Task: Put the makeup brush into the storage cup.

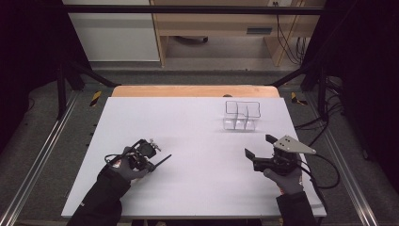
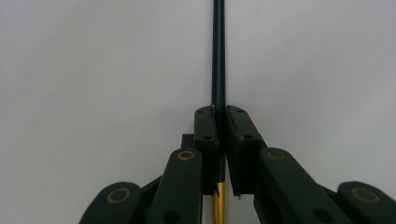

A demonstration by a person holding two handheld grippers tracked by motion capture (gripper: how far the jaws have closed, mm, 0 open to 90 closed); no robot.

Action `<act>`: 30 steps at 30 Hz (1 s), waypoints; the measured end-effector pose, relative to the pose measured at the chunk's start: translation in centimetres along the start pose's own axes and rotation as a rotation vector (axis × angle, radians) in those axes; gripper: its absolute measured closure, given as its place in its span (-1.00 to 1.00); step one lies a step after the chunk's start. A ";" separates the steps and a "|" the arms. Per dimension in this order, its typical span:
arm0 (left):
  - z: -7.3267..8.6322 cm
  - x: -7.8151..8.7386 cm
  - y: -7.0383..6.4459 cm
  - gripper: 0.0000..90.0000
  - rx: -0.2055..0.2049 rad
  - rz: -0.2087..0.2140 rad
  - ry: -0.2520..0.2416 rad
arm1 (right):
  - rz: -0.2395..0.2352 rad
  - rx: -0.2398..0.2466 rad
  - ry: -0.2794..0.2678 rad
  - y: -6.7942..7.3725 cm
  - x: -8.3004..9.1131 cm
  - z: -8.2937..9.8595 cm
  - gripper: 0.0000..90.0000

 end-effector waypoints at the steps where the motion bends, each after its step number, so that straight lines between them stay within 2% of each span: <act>1: 0.0 0.0 0.0 0.83 0.001 0.002 0.000 | 0.000 0.001 0.000 0.0 0.0 0.0 -0.82; 7: 0.1 0.0 -0.1 0.83 -0.004 -0.007 -0.004 | 0.000 0.000 0.000 0.0 0.0 0.0 -0.82; 13: 0.4 0.2 0.0 0.83 0.004 -0.018 -0.050 | -0.002 -0.002 0.000 0.0 0.0 0.0 -0.82; 17: 0.5 1.0 -0.2 0.83 0.010 -0.050 -0.110 | -0.003 -0.002 -0.001 0.0 0.0 0.0 -0.82; 22: 0.6 2.2 -0.5 0.83 0.023 -0.069 -0.189 | -0.004 -0.002 -0.001 0.0 -0.1 0.0 -0.82; 30: 0.8 3.1 -1.1 0.83 0.043 -0.075 -0.296 | -0.007 -0.004 0.000 0.0 -0.1 0.0 -0.81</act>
Point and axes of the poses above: each handheld gripper's, and its own axes: x roughly backward along the jaws, z roughly out of its underside, y roughly to its left, the point moved 1 cm from there along -x, roughly forward along the jaws, and after that the axes turned 6 degrees about -x, right-handed, at the moved point
